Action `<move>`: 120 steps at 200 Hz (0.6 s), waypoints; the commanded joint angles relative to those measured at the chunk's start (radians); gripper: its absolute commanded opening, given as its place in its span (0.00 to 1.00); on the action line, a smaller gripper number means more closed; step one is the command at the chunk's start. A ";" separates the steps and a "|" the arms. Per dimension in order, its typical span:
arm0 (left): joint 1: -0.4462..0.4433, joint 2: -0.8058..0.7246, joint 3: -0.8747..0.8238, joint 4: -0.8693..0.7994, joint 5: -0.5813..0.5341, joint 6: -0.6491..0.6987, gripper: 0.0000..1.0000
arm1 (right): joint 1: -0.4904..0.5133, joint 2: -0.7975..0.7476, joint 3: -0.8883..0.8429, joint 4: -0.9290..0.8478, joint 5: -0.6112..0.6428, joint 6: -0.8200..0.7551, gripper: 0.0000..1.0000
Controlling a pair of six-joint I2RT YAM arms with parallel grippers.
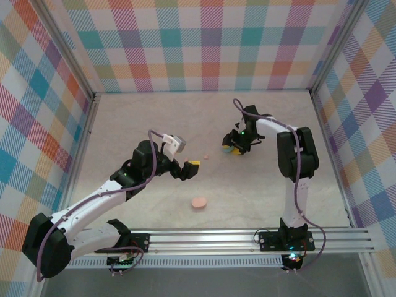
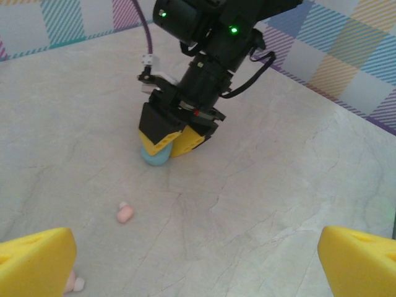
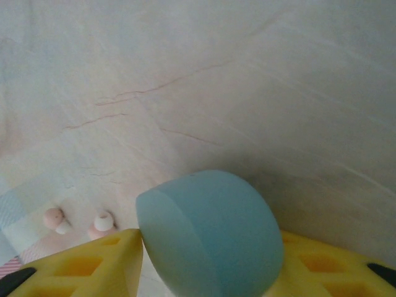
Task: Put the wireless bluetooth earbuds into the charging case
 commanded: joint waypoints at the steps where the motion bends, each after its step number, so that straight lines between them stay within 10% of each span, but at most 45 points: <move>1: -0.003 -0.010 0.000 -0.026 -0.049 -0.004 1.00 | -0.009 -0.064 -0.024 -0.080 0.086 -0.011 0.53; 52: -0.003 -0.055 -0.033 -0.063 -0.189 -0.014 1.00 | -0.009 -0.139 -0.060 -0.072 0.102 -0.013 0.56; 120: -0.025 -0.118 -0.129 -0.166 0.069 0.101 0.95 | -0.008 -0.468 -0.266 0.045 0.071 -0.079 0.56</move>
